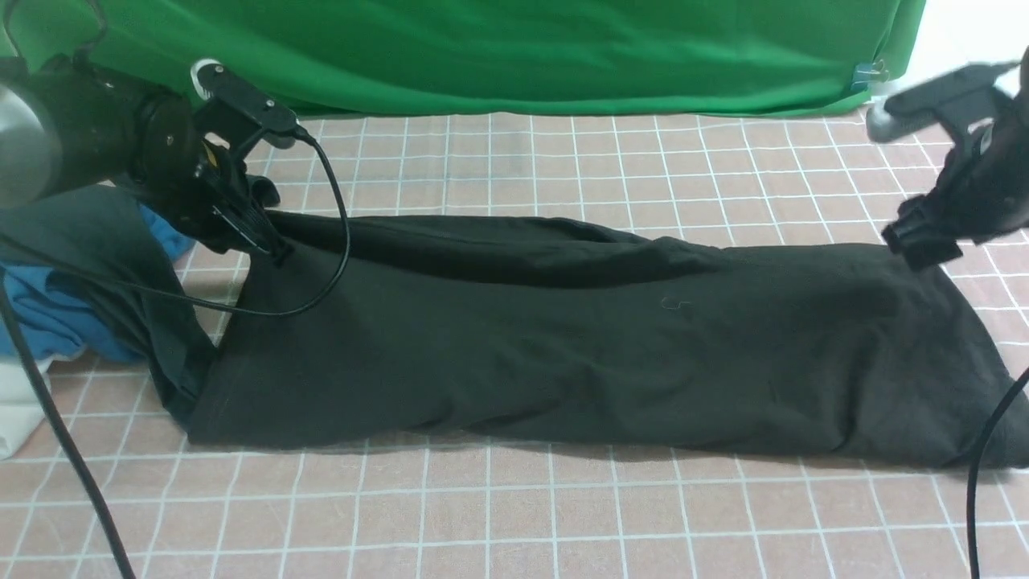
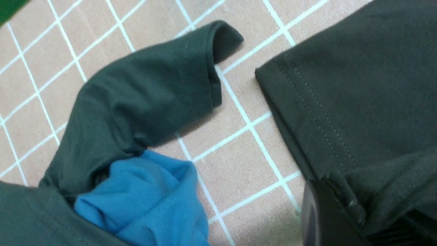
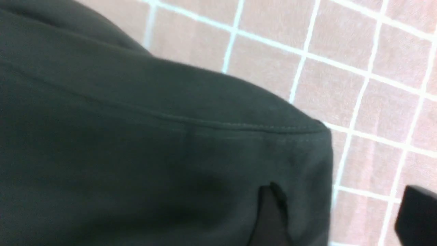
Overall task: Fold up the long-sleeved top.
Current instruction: Use both arms to drag the lower edge of the fabric forward and fold it over the upper edge
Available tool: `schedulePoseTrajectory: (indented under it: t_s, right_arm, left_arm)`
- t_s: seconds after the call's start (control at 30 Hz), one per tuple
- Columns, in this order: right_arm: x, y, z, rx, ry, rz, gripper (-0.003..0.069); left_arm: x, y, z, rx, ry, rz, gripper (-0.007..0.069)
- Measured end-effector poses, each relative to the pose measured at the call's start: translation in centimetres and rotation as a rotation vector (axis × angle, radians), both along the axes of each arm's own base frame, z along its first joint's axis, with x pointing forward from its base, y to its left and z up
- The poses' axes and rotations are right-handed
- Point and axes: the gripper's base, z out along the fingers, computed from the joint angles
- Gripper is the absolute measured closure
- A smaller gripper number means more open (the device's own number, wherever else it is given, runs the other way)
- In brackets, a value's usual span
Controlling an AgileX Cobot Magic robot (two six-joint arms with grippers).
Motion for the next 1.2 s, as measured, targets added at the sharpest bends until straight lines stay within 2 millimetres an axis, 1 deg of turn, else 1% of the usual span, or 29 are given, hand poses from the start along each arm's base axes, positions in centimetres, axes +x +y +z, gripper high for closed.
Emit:
schedulePoseTrajectory:
  t_s: [0.03,0.07,0.1,0.13,0.2,0.23,0.27,0.3,0.33,0.4,0.43,0.47,0.5,0.57,0.6,0.63,0.67,0.7,0.73,0.8,0.87,0.9,0.97,1.0,1.07,1.1,1.13,1.17,1.2]
  right_arm:
    - [-0.3,1.5,0.7,0.044,-0.023,0.035,0.0237]
    - [-0.4,1.8,0.8,0.050,-0.025,0.043,0.0246]
    - [-0.7,3.9,1.2,0.103,-0.047,0.109,0.0319]
    - [-0.8,5.2,1.3,0.132,-0.054,0.152,0.0369]
    - [-0.9,8.3,0.7,0.192,-0.055,0.252,0.0505]
    - [-0.9,9.6,0.1,0.216,-0.048,0.294,0.0559]
    - [-0.9,10.1,-0.4,0.222,-0.040,0.308,0.0575]
    - [-0.7,11.1,-1.3,0.231,-0.026,0.340,0.0601]
    - [-0.4,12.2,-2.9,0.240,0.007,0.362,0.0623]
    - [0.3,12.8,-4.6,0.236,0.049,0.375,0.0630]
    - [0.5,13.0,-5.1,0.233,0.059,0.379,0.0630]
    - [1.1,13.2,-6.1,0.229,0.072,0.382,0.0630]
    - [1.2,13.2,-6.2,0.229,0.074,0.382,0.0630]
    - [2.2,13.5,-7.0,0.230,0.070,0.382,0.0632]
    - [2.8,13.8,-7.0,0.242,0.061,0.377,0.0632]
    - [2.8,13.8,-7.0,0.245,0.060,0.376,0.0632]
    - [3.3,14.2,-6.9,0.266,0.049,0.371,0.0632]
    - [3.3,14.2,-6.9,0.269,0.048,0.371,0.0632]
    - [3.8,14.5,-6.7,0.294,0.036,0.373,0.0632]
    - [4.3,15.0,-6.7,0.326,0.029,0.376,0.0632]
    - [4.5,15.2,-6.8,0.337,0.027,0.376,0.0632]
    - [5.2,15.6,-7.2,0.348,0.011,0.373,0.0632]
    - [6.1,15.8,-7.8,0.348,-0.032,0.366,0.0632]
    - [6.4,15.8,-7.9,0.348,-0.055,0.362,0.0631]
    - [7.5,15.8,-8.3,0.343,-0.140,0.344,0.0631]
    - [8.4,15.6,-8.4,0.337,-0.222,0.326,0.0629]
    - [8.9,15.4,-8.4,0.331,-0.269,0.314,0.0628]
    - [9.1,15.3,-8.3,0.330,-0.293,0.309,0.0628]
    - [9.9,14.7,-7.9,0.321,-0.366,0.289,0.0624]
  left_arm:
    - [0.1,0.0,0.1,-0.002,-0.011,-0.003,0.0503]
    - [0.1,0.0,0.1,-0.002,-0.013,-0.003,0.0498]
    - [0.2,-0.1,0.1,-0.004,-0.024,-0.006,0.0463]
    - [0.2,-0.1,0.1,-0.005,-0.028,-0.006,0.0447]
    - [0.3,-0.1,0.2,-0.002,-0.035,-0.009,0.0387]
    - [0.3,-0.1,0.2,-0.005,-0.037,-0.004,0.0357]
    - [0.3,0.0,0.2,-0.007,-0.038,0.000,0.0344]
    - [0.3,0.0,0.4,-0.013,-0.038,0.011,0.0314]
    - [0.1,0.1,0.8,-0.027,-0.044,0.037,0.0260]
    - [-0.1,0.1,1.6,-0.047,-0.060,0.063,0.0216]
    - [-0.3,0.1,2.2,-0.057,-0.074,0.070,0.0205]
    - [-0.6,0.0,3.3,-0.084,-0.100,0.086,0.0190]
    - [-0.7,0.0,3.7,-0.089,-0.111,0.089,0.0190]
    - [-1.5,-0.2,6.2,-0.157,-0.172,0.117,0.0212]
    - [-2.0,-0.4,7.3,-0.201,-0.196,0.131,0.0258]
    - [-2.1,-0.4,7.5,-0.200,-0.201,0.129,0.0258]
    - [-2.7,-0.7,8.7,-0.238,-0.212,0.130,0.0343]
    - [-2.8,-0.7,8.8,-0.241,-0.212,0.130,0.0356]
    - [-3.6,-1.1,9.6,-0.253,-0.199,0.109,0.0464]
    - [-4.4,-1.9,10.0,-0.252,-0.156,0.074,0.0568]
    - [-4.7,-2.4,10.0,-0.253,-0.135,0.060,0.0590]
    - [-5.2,-3.5,9.6,-0.254,-0.096,0.031,0.0606]
    - [-5.8,-5.0,8.8,-0.253,-0.058,-0.010,0.0607]
    - [-6.0,-5.3,8.6,-0.253,-0.050,-0.019,0.0607]
    - [-6.6,-7.0,7.8,-0.248,-0.015,-0.068,0.0607]
    - [-7.1,-8.2,7.2,-0.243,0.009,-0.107,0.0607]
    - [-7.4,-9.0,7.0,-0.242,0.017,-0.131,0.0607]
    - [-7.5,-9.2,6.9,-0.241,0.020,-0.135,0.0607]
    - [-7.9,-10.2,6.7,-0.239,0.030,-0.167,0.0607]
